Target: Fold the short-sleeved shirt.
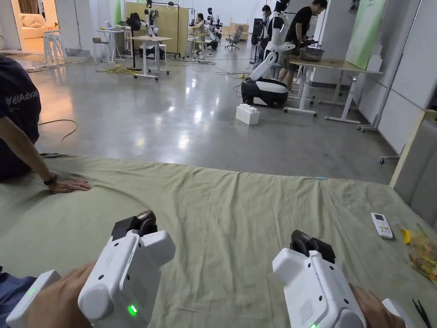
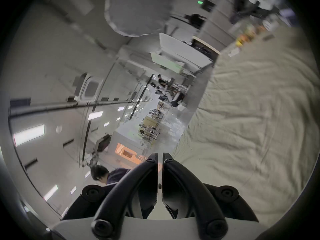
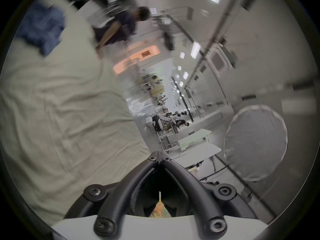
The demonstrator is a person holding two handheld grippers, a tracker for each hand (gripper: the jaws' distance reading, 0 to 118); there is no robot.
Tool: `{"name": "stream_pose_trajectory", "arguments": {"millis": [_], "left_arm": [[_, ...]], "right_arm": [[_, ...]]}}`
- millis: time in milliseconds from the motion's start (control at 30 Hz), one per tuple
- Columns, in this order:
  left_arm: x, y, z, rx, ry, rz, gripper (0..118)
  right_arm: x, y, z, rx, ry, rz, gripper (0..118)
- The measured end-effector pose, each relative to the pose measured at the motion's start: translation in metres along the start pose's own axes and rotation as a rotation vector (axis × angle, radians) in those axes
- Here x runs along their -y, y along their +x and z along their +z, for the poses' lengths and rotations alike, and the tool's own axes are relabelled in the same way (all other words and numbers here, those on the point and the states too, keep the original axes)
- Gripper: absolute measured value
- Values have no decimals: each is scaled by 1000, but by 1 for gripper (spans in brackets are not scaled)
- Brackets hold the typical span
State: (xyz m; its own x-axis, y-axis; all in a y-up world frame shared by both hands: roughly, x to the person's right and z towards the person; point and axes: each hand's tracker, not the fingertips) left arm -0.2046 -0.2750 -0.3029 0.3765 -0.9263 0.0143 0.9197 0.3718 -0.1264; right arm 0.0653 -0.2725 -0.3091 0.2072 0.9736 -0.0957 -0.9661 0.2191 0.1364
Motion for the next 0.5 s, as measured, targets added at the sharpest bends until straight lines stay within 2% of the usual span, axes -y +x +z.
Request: {"name": "stream_pose_trajectory", "arguments": {"millis": [67, 100, 133, 167, 233, 367, 400, 433, 467, 500], "left_arm": [[5, -1, 0, 17, -11, 73, 4], [5, -3, 0, 19, -26, 157, 4], [6, -6, 0, 18, -40, 258, 4], [7, -14, 3, 21, -46, 420, 4], [11, -26, 4, 8, -61, 716, 4], [26, -42, 8, -6, -25, 1266, 4], [29, -43, 10, -32, -15, 1351, 4], [30, -44, 10, -37, -9, 1425, 4], [32, -44, 10, -50, -18, 1471, 4], [34, -44, 10, -38, -7, 1483, 4]], "right_arm": [[3, 2, 0, -28, 3, -122, 0], [5, 2, 0, -13, -23, -157, 0], [7, 4, -1, -4, -30, -230, 0], [8, 8, -2, 10, -42, -330, 0], [12, 19, -2, 20, -70, -591, 0], [25, 36, 2, 106, -105, -1086, 0], [32, 36, 4, 93, -109, -1258, 0], [38, 29, 5, 35, -185, -1453, 0], [38, 36, 8, 133, -130, -1408, 0], [38, 31, 9, 130, -214, -1484, 0]]}}
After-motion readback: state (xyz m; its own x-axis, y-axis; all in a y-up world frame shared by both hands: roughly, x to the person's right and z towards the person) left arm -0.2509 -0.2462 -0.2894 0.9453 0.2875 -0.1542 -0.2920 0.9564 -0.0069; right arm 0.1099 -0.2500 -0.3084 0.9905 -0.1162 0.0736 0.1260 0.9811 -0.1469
